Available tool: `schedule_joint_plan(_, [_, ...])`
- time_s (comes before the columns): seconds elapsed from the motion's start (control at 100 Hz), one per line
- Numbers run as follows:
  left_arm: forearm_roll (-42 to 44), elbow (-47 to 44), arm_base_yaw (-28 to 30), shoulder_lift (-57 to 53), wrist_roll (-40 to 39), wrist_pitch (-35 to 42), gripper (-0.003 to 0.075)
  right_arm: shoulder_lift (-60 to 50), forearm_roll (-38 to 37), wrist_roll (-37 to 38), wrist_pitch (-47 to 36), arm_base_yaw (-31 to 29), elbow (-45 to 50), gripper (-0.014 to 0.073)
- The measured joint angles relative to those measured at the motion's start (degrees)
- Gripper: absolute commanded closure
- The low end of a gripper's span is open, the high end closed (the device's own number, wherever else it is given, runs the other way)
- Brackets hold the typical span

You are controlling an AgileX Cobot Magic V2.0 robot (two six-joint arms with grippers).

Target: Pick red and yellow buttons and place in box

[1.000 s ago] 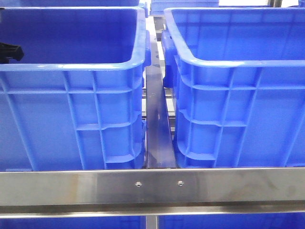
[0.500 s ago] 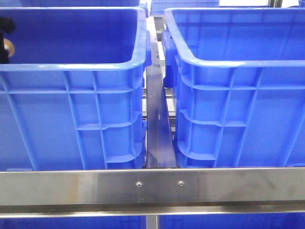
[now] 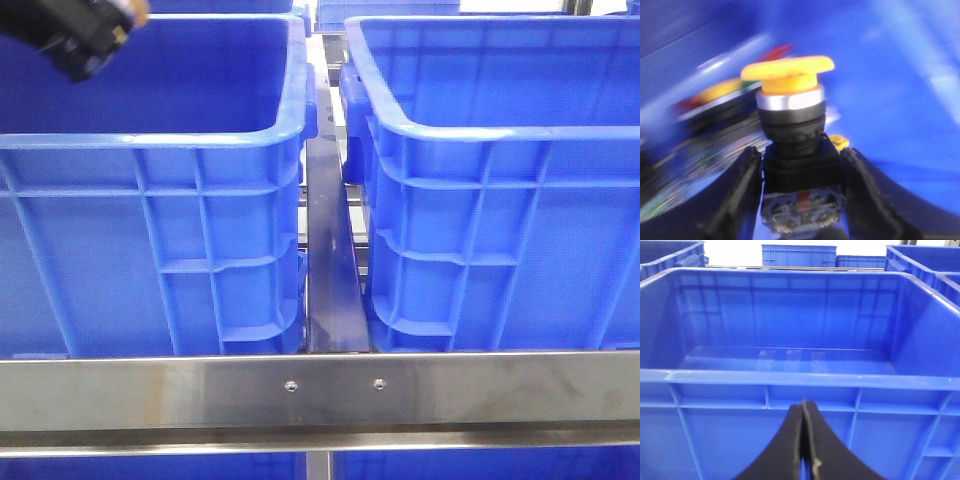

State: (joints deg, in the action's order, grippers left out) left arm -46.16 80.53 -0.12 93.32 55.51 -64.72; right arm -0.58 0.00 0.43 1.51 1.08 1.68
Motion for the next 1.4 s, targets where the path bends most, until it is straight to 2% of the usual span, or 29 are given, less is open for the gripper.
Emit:
schedule_joint_plan(0.11, [-5.2,0.0,-0.1,-0.1,3.8,-3.9,0.0574,0.0,0.0,0.0,0.0,0.0,0.0,0.0663])
schedule_joint_plan(0.23, [-8.0,0.0,-0.6,-0.1,4.8,-4.8,0.0574,0.0,0.0,0.0,0.0,0.0,0.0,0.0663])
schedule_joint_plan(0.94, [-9.5,0.0,-17.9,-0.1,5.6,-2.4,0.0574,0.0,0.0,0.0,0.0,0.0,0.0,0.0663])
schedule_joint_plan(1.2, [-11.5,0.0,-21.6,-0.1,5.7,-1.9,0.0574,0.0,0.0,0.0,0.0,0.0,0.0,0.0663])
schedule_joint_plan(1.4, [-12.8,0.0,-22.2,-0.1,5.6,-1.9,0.0574,0.0,0.0,0.0,0.0,0.0,0.0,0.0663])
